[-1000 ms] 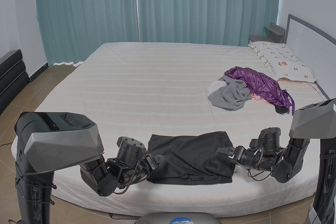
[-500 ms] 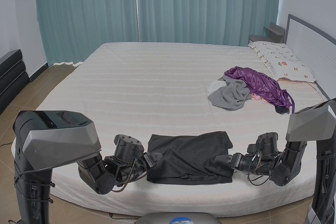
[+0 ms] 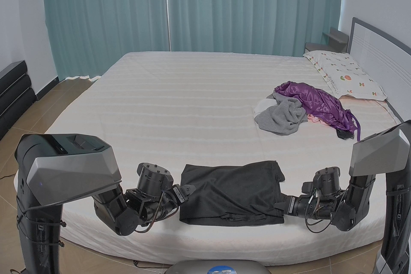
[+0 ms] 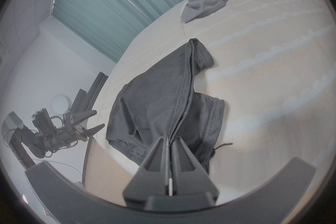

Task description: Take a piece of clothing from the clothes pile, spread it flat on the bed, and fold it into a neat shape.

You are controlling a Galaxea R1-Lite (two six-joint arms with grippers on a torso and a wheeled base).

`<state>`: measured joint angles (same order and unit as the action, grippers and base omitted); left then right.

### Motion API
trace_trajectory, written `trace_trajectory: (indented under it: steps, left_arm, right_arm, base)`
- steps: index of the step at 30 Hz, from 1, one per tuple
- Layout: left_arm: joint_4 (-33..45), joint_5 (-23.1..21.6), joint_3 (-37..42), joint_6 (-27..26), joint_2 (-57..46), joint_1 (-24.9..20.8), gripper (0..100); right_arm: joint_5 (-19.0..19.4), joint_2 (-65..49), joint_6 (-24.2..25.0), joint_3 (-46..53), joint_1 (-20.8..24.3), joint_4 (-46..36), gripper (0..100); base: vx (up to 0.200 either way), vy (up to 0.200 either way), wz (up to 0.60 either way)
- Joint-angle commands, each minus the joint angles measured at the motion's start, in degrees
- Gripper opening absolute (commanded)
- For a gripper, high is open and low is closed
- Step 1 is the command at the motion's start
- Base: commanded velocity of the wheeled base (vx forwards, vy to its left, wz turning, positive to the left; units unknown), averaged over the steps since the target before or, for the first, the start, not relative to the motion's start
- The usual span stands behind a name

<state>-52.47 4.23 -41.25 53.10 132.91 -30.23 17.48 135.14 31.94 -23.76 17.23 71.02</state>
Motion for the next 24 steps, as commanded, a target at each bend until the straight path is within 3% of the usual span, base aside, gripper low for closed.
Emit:
trace_trajectory:
  steps: [1,8,15,24]
  left_arm:
    - [0.00,-0.01,0.21,-0.02,-0.02,0.00,100]
    - [0.00,-0.01,0.21,-0.90,0.50,-1.58,100]
    - [0.09,0.16,0.47,-5.90,1.47,-3.96,100]
    - [3.78,3.86,0.82,-9.07,1.73,-6.59,100]
  right_arm:
    - [0.10,-0.85,-1.18,1.35,-1.49,-0.01,0]
    - [0.71,-2.17,-0.65,0.73,-4.13,-0.09,0]
    - [0.80,-1.46,-0.47,-0.23,-4.66,-0.09,0]
    - [0.80,0.03,-0.39,-1.82,-5.62,-0.27,0]
  base:
    - [0.000,0.000,0.00]
    - [0.000,0.000,0.00]
    - [0.000,0.000,0.00]
    - [0.000,0.000,0.00]
